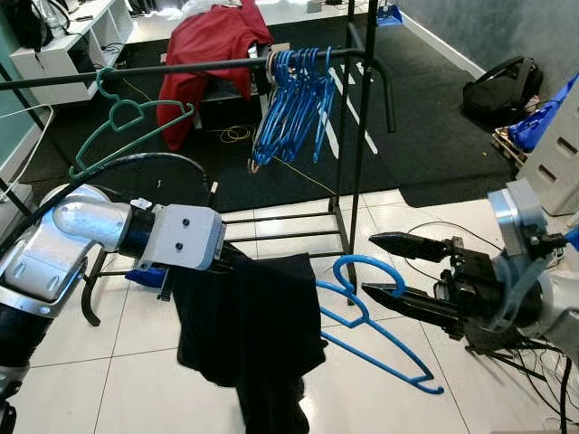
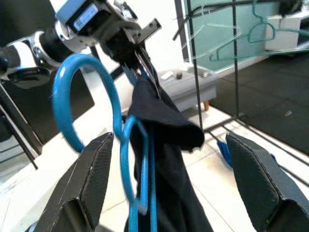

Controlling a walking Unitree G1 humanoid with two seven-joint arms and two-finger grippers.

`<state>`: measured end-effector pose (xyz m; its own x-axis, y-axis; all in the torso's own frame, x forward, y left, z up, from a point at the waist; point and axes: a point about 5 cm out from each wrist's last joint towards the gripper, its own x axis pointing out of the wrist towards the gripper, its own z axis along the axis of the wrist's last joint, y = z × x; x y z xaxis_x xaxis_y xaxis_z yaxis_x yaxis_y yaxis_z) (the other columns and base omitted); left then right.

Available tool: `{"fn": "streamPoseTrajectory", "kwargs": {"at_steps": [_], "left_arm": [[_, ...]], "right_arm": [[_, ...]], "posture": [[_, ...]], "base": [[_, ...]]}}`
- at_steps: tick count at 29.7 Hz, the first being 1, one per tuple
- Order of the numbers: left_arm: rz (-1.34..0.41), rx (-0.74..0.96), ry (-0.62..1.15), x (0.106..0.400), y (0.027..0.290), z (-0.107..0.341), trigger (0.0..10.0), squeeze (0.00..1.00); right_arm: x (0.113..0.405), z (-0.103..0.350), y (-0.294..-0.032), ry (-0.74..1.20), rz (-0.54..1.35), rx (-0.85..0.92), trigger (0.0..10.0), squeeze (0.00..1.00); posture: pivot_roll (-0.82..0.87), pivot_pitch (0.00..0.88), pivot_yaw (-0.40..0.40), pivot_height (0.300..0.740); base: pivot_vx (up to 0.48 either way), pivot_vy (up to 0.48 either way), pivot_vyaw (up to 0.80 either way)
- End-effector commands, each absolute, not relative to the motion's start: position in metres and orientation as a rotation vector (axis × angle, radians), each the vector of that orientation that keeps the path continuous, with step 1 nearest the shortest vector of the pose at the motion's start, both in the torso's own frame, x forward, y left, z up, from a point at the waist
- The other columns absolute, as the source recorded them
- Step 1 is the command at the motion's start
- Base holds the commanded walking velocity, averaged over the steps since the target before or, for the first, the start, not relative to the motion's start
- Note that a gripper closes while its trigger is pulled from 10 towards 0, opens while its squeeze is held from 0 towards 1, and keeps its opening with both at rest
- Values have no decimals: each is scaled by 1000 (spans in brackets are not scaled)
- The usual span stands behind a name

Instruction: Hang hanger

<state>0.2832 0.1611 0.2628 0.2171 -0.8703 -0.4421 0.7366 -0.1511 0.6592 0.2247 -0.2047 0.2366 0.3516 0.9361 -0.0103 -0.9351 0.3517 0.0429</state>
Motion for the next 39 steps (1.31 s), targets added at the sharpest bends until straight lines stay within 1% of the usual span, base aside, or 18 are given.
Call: {"fn": "streamPoseTrajectory", "kwargs": {"at_steps": [1,4,7,14,19,20,21,28,39], "left_arm": [[-1381,1007,-145,284,171,264,10000,0],[-1381,999,-150,284,170,265,10000,0],[-1383,998,-158,284,169,267,10000,0],[-1382,1006,-165,284,170,271,10000,0],[-1383,1006,-167,284,169,271,10000,0],[-1388,1005,-172,283,167,271,10000,0],[-1392,1003,-176,283,166,272,10000,0],[-1407,999,-200,281,158,274,10000,0],[-1422,992,-233,281,150,276,10000,0]], "right_arm": [[218,233,-199,67,1257,15,10000,0],[217,220,-194,147,1239,-23,10000,0],[220,206,-194,226,1200,-82,10000,0],[229,207,-197,195,1128,-116,10000,0],[231,206,-197,193,1117,-117,10000,0],[233,207,-193,169,1119,-109,0,0],[236,208,-188,143,1126,-105,0,0],[235,207,-171,120,1196,-59,0,0],[236,205,-168,122,1205,-62,0,0]], "posture": [[-160,97,79,740],[-157,96,81,740],[-149,96,81,740],[-149,98,83,740],[-149,98,83,740],[-149,97,84,740],[-148,96,82,740],[-143,96,80,740],[-144,95,79,740]], "base": [[0,0,0],[0,0,0],[0,0,0],[0,0,0],[0,0,0],[0,0,0],[0,0,0],[0,0,0],[0,0,0]]}}
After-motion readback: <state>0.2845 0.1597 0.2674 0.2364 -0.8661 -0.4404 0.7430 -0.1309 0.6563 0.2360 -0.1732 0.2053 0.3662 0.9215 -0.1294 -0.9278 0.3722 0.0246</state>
